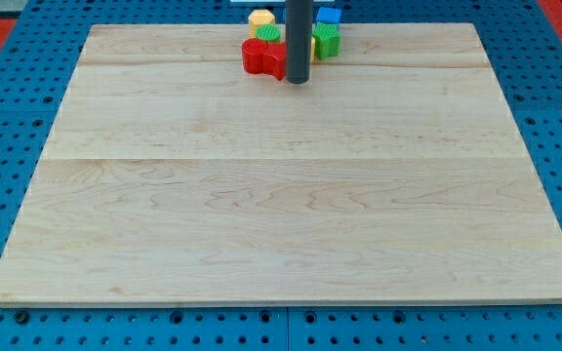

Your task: Move the red star towards the bottom right of the board

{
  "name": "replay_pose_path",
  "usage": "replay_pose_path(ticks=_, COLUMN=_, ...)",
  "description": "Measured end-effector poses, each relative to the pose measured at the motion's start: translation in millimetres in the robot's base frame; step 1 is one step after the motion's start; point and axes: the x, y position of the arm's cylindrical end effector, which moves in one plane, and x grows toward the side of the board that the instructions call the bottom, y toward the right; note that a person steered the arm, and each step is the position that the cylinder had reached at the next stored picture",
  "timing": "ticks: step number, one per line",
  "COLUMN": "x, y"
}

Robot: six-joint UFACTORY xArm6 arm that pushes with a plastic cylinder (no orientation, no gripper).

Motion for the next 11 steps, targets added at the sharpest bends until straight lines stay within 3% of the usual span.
replay_pose_path(ticks=1, x=54.2, y=-33.4)
replay_pose_path(ticks=2, x=45.3, y=-105.1)
replay_pose_path(ticks=3, x=-11.9, y=-145.5)
replay_pose_path(ticks=5, x=-58.4, y=-99.4)
replay_pose_path(ticks=7, x=-66.3, y=-53.4)
replay_pose_path(ticks=8, x=-59.7, y=-11.1)
replay_pose_path(ticks=10, x=13.9, y=43.5)
replay_pose_path(ticks=11, x=13.6, y=-4.8)
